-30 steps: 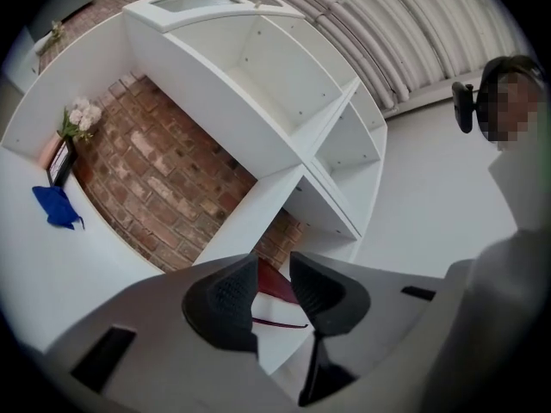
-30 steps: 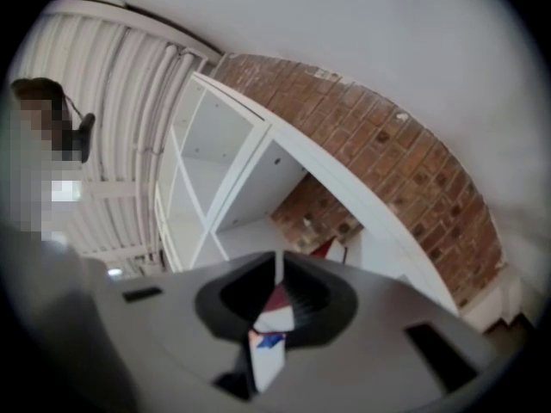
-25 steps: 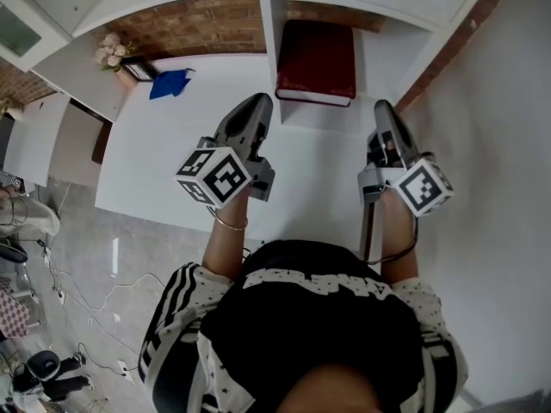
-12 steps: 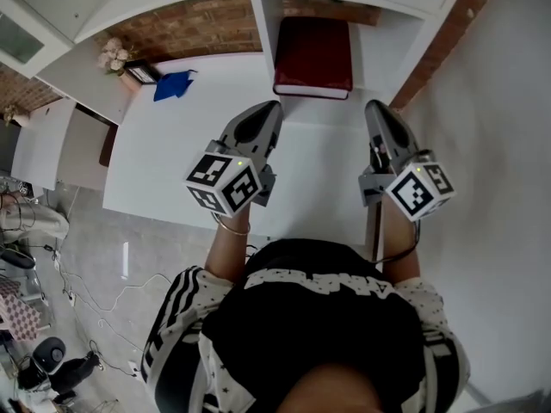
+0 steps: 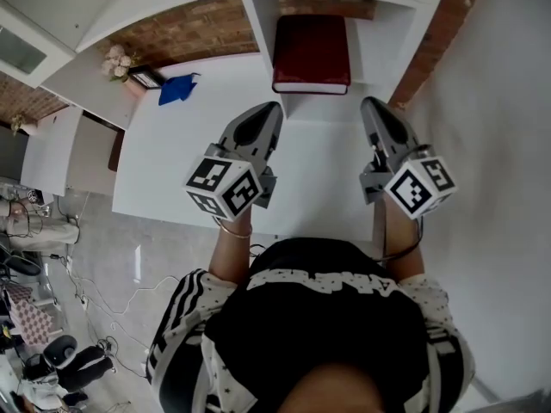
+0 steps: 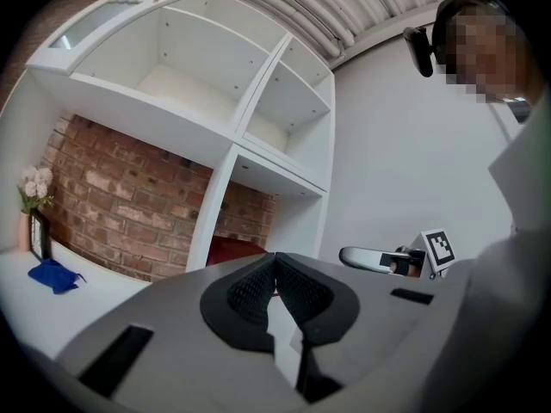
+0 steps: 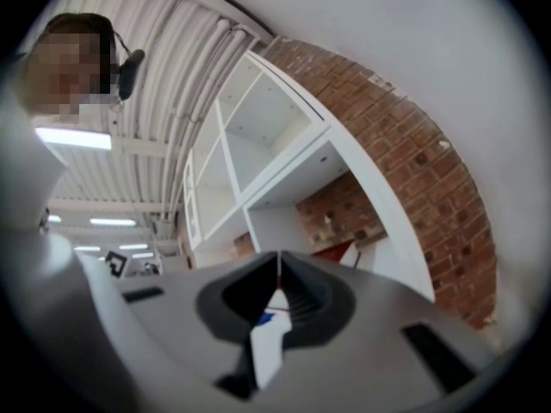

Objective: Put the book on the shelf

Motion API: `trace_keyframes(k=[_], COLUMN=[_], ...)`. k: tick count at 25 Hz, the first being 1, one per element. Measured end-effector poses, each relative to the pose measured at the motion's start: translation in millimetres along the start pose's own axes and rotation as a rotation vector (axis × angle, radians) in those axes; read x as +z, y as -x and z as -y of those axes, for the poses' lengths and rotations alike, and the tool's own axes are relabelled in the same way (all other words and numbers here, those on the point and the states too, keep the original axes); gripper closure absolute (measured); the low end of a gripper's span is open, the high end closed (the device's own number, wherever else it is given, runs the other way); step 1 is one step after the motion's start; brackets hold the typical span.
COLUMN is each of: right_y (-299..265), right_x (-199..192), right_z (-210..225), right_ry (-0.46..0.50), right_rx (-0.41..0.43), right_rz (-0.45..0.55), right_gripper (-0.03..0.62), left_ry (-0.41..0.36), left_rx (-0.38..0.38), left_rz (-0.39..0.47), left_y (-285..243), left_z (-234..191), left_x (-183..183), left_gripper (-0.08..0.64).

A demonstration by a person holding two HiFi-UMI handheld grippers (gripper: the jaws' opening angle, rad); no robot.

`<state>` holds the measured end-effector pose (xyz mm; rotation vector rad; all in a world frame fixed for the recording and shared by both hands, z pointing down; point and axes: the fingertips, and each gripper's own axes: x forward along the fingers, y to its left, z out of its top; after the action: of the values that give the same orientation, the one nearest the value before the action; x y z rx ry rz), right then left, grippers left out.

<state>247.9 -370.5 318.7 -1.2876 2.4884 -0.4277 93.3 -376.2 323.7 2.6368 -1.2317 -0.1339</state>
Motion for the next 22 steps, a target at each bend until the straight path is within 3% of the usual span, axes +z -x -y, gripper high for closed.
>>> trace_keyframes(k=[22], right_y=[7], right_x=[-4], right_z=[-14], right_ry=[0.016], right_rx=[0.024], right_rz=[-0.020], right_gripper=[0.561], left_ry=[0.021], left_rx=[0.000], left_rz=[0.001], left_y=[8], left_z=[3], left_x=[-4], left_gripper=[0.525])
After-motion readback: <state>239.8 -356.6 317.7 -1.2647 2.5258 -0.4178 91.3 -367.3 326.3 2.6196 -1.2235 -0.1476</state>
